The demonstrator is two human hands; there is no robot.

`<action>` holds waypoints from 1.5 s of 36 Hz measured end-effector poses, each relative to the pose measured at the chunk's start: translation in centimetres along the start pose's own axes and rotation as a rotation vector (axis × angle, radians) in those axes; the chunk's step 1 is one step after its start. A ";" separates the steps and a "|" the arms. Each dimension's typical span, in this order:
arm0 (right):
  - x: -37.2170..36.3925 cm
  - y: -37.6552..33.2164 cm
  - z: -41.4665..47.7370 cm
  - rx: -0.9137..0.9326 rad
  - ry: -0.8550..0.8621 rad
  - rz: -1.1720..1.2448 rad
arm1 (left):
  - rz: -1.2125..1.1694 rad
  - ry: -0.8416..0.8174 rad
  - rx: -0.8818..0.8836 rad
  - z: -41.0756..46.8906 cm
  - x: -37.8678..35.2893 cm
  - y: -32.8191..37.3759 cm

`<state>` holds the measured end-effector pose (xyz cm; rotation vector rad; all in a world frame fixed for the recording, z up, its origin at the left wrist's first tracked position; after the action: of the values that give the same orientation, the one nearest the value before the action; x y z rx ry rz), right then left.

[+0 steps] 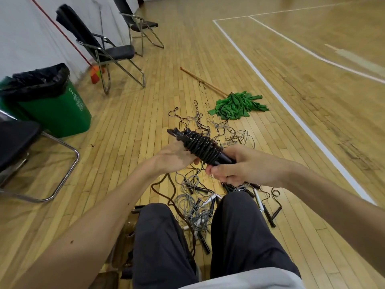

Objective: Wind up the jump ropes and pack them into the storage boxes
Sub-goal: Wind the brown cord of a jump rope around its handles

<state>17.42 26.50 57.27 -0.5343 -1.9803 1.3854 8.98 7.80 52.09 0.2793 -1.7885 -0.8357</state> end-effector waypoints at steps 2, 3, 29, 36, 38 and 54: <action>0.4 0.5 0.1 -0.005 0.042 0.022 | -0.092 -0.020 -0.022 -1.0 -0.2 1.2; 0.5 0.7 0.2 -0.004 0.061 0.032 | -0.151 -0.053 -0.051 -1.7 -0.4 2.0; 5.5 7.7 2.5 -0.246 0.433 -0.408 | -0.104 -0.225 0.126 -4.2 -2.1 3.4; 5.8 9.0 3.5 -0.310 0.489 -0.453 | 0.353 -0.174 0.006 -5.1 -1.8 5.6; 5.6 9.2 3.9 -0.345 0.468 -0.491 | 0.488 -0.134 -0.031 -5.4 -1.7 6.6; 1.6 7.3 3.9 -0.427 0.034 -0.011 | 0.974 0.138 -0.315 -3.5 5.2 12.2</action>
<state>13.22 27.53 50.04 -0.7290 -2.2557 0.9362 12.69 12.35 64.50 -0.6828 -1.3819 -0.3536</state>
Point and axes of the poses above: each hand's wrist, its own z-axis towards the middle knuckle, its own x-axis out of the back of the hand, y = z × x, the point moved 3 cm from there along z, towards the middle knuckle, and after that the axes turned 5 degrees about -z, right-handed, at the moved point
